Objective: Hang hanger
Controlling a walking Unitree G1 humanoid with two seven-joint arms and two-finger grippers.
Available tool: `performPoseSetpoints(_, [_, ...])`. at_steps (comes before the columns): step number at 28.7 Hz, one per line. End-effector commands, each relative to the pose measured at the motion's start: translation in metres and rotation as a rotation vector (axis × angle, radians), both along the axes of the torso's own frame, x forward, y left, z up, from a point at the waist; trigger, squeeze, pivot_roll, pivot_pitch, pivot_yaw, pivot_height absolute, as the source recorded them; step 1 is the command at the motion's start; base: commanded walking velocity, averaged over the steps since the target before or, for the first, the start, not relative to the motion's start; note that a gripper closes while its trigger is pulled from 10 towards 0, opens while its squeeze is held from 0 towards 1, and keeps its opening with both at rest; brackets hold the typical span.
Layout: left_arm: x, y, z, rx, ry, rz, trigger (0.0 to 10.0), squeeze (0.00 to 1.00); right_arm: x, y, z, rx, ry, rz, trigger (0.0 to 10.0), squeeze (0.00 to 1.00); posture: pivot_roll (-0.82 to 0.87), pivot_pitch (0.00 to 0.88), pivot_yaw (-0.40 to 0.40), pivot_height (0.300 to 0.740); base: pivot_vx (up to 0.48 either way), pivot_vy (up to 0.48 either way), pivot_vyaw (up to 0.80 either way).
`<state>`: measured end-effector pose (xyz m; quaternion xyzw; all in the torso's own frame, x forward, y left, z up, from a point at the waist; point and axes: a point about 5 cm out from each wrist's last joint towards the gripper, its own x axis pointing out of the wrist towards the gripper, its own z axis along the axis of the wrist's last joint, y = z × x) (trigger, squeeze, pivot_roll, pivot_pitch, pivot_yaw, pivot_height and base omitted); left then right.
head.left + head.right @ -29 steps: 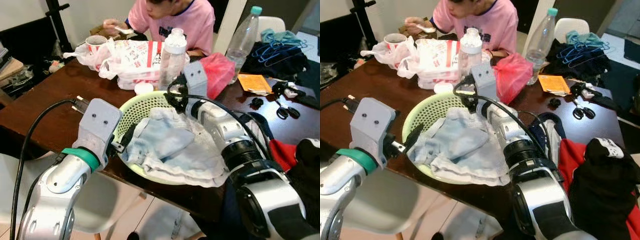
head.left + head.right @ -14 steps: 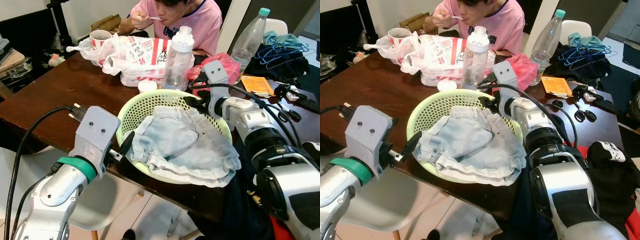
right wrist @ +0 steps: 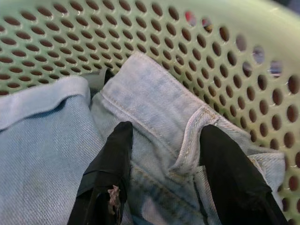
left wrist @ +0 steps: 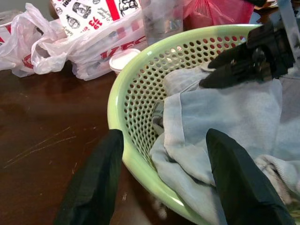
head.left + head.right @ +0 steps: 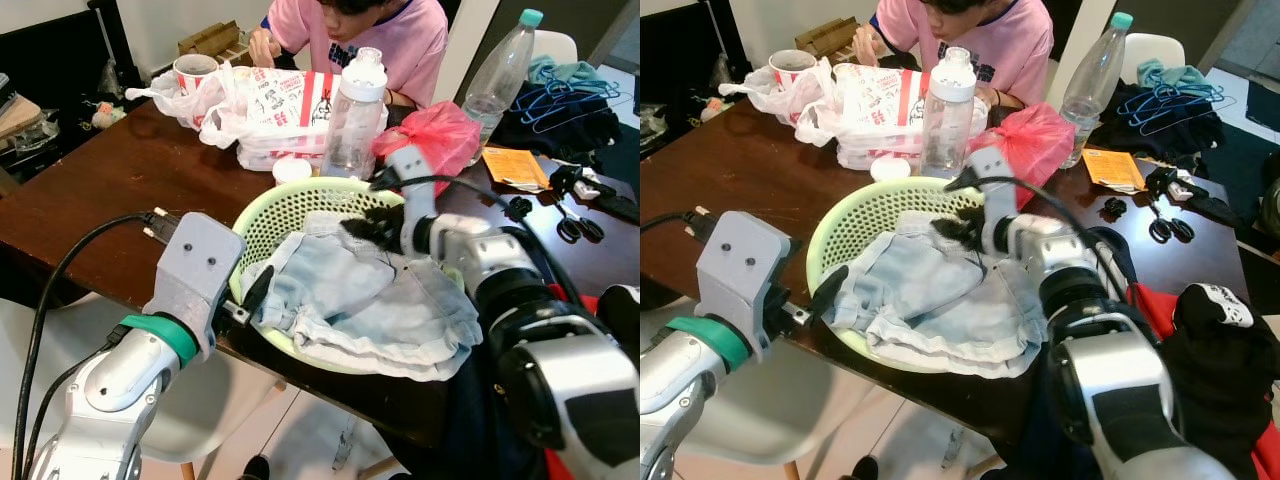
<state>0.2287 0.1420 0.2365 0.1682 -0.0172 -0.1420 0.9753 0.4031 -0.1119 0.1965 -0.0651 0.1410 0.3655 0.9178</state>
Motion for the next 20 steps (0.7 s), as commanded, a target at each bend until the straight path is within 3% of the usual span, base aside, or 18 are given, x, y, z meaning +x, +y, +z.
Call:
performPoseSetpoints(1, [-0.003,-0.003,0.000,-0.001,0.005,-0.009,10.0,0.00,-0.005,0.003,-0.022,-0.050,0.046,0.010,10.0,0.00,0.15,0.147,-0.048,0.740,0.000,0.000,0.00])
performPoseSetpoints(6, [-0.003,-0.003,0.001,-0.004,0.007,-0.004,10.0,0.00,-0.006,0.010,-0.030,-0.111,0.022,-0.011,9.8,0.00,0.15,0.151,-0.048,0.740,0.000,0.000,0.00])
performPoseSetpoints(7, [-0.002,-0.003,0.001,-0.006,0.007,0.000,10.0,0.00,-0.006,0.012,-0.030,-0.128,0.009,-0.024,3.8,0.00,0.15,0.152,-0.048,0.740,0.000,0.000,0.00])
performPoseSetpoints(9, [-0.002,-0.003,0.001,-0.006,0.007,0.000,10.0,0.00,-0.006,0.012,-0.030,-0.128,0.009,-0.024,3.8,0.00,0.15,0.152,-0.048,0.740,0.000,0.000,0.00])
performPoseSetpoints(10, [-0.002,-0.003,0.001,-0.009,0.006,0.005,10.0,0.00,-0.005,0.013,-0.029,-0.124,0.004,-0.042,0.0,0.00,0.15,0.152,-0.049,0.740,0.000,0.000,0.00])
performPoseSetpoints(20, [-0.001,-0.003,0.001,-0.017,0.003,0.015,10.0,0.00,-0.002,0.012,-0.021,-0.048,0.005,-0.075,0.0,0.00,0.15,0.149,-0.047,0.740,0.000,0.000,0.00])
